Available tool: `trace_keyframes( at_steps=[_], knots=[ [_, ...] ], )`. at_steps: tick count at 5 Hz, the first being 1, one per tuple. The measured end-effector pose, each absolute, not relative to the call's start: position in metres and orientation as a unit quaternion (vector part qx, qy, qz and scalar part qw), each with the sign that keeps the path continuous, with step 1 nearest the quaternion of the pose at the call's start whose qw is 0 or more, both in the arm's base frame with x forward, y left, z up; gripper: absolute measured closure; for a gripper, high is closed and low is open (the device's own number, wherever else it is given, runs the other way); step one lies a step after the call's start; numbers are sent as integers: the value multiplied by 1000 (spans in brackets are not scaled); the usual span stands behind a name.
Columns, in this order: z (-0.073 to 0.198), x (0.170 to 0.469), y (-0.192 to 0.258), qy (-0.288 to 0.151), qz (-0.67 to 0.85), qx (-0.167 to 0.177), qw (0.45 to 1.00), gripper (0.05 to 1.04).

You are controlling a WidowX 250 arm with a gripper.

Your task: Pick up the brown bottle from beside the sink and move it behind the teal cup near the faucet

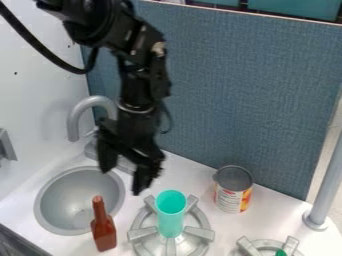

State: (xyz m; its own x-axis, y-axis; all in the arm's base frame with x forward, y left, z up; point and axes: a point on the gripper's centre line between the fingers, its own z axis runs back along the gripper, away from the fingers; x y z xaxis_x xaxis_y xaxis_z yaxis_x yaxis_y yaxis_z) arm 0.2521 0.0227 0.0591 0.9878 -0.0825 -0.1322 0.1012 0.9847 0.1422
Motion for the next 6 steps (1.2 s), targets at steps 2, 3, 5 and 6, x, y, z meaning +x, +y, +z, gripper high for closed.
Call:
trace_keyframes(
  at_steps=[2,3,5,6],
  knots=[
    [33,249,60,106,-59,98,988,83],
    [22,257,70,87,-71,102,988,83],
    [-11,263,78,132,-85,64,985,83],
    [-20,264,82,145,-87,53,984,83]
  ],
)
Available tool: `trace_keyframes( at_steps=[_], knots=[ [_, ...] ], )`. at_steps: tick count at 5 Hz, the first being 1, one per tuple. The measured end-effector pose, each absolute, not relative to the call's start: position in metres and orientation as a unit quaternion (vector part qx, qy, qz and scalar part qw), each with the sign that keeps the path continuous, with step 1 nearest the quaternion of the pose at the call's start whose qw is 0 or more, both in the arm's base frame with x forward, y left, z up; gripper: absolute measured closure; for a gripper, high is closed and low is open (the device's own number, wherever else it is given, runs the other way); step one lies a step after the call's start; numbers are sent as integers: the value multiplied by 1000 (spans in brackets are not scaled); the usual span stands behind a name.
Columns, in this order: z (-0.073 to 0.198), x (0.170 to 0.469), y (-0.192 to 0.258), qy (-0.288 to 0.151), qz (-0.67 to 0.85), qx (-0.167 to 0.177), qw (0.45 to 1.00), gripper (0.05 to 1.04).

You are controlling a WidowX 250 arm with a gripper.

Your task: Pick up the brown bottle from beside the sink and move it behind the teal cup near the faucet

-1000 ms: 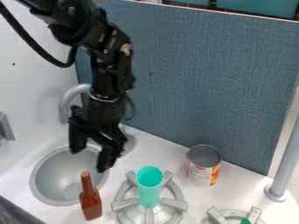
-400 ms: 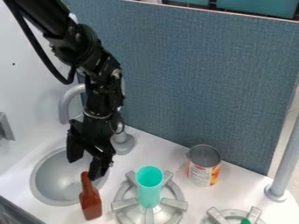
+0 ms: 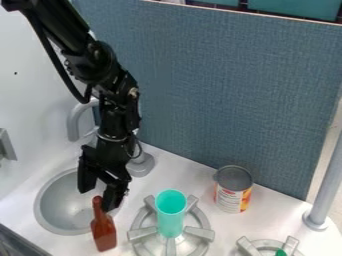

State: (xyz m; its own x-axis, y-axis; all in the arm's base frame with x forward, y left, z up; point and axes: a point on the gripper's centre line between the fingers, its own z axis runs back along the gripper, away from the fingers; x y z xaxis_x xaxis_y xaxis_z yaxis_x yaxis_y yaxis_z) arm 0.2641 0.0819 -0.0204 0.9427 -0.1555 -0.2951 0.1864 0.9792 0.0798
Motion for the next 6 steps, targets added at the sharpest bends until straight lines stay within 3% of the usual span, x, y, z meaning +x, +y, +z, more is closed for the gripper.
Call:
trace_keyframes(
  at_steps=[1,3,4,5,6],
  knots=[
    [-25,265,84,153,-85,51,983,134],
    [-23,259,84,177,-67,26,982,711],
    [-25,258,84,189,-60,17,980,802],
    [-24,258,83,190,-53,13,980,803],
    [-3,270,79,172,-38,16,984,803]
  ],
)
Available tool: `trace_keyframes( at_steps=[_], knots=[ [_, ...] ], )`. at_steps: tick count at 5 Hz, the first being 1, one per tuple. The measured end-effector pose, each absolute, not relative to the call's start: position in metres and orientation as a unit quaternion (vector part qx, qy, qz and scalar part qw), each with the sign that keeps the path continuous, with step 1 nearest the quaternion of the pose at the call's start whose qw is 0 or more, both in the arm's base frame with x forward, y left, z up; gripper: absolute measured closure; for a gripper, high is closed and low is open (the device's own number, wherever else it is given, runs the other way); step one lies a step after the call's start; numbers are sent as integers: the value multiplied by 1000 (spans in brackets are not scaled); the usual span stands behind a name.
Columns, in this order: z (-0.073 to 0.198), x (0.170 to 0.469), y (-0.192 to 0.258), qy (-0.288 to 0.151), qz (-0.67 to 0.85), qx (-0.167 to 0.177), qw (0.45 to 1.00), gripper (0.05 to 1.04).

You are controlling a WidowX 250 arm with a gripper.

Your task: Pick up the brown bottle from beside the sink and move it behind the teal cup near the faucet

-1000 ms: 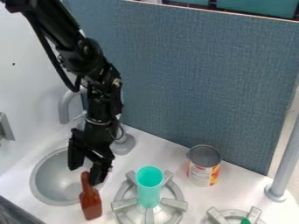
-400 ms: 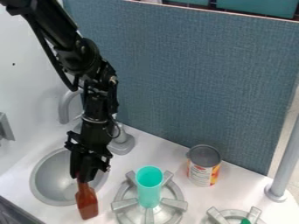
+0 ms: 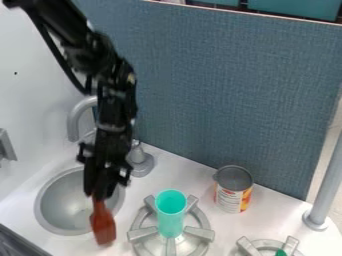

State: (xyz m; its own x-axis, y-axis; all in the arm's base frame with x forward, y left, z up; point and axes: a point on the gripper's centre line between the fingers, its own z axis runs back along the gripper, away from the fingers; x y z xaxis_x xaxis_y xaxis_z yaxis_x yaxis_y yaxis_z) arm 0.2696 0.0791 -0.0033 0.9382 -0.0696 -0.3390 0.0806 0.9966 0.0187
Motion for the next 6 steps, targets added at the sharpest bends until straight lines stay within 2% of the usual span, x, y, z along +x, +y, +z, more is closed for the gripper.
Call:
trace_keyframes(
  at_steps=[1,2,3,6],
  knots=[
    [30,296,76,115,-33,34,992,803],
    [50,321,79,79,-21,41,996,803],
    [46,340,76,47,-28,26,998,803],
    [-7,380,70,98,-10,8,995,803]
  ],
)
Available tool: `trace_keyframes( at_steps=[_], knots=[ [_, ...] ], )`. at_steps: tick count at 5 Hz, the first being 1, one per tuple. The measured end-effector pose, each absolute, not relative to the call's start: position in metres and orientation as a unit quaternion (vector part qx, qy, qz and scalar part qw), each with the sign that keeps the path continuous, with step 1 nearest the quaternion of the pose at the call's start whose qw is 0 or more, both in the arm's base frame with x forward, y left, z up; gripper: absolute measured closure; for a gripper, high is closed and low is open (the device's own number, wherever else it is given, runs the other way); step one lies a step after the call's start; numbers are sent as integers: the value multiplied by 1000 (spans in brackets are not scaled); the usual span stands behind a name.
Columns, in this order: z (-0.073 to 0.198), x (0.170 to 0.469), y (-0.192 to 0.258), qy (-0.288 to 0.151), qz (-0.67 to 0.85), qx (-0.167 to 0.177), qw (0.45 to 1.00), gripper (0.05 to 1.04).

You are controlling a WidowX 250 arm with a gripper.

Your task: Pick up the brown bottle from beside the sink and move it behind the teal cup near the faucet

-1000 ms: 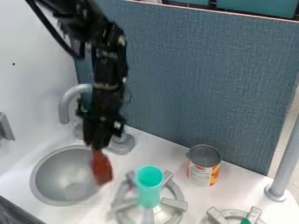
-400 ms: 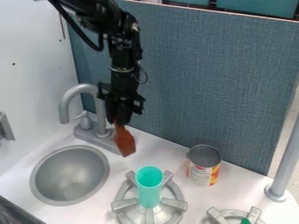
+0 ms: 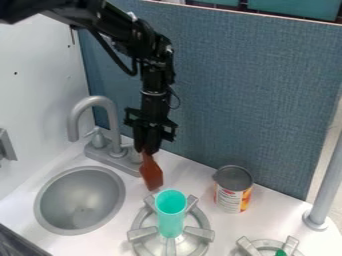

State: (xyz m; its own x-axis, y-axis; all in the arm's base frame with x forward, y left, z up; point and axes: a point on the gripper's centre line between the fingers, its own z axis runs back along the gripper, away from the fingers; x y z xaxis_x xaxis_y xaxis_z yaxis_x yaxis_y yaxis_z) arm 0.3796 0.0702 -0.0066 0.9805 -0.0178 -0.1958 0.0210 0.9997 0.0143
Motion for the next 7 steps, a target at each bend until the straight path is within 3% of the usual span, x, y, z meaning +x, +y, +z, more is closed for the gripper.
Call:
trace_keyframes(
  at_steps=[1,2,4,5,6,7],
  knots=[
    [-15,383,70,119,6,9,993,803],
    [-16,387,72,129,8,21,991,738],
    [-8,394,68,124,9,31,992,155],
    [22,389,67,85,20,56,995,73],
    [50,359,40,55,-4,101,993,76],
    [54,321,10,59,-49,107,991,76]
  ],
)
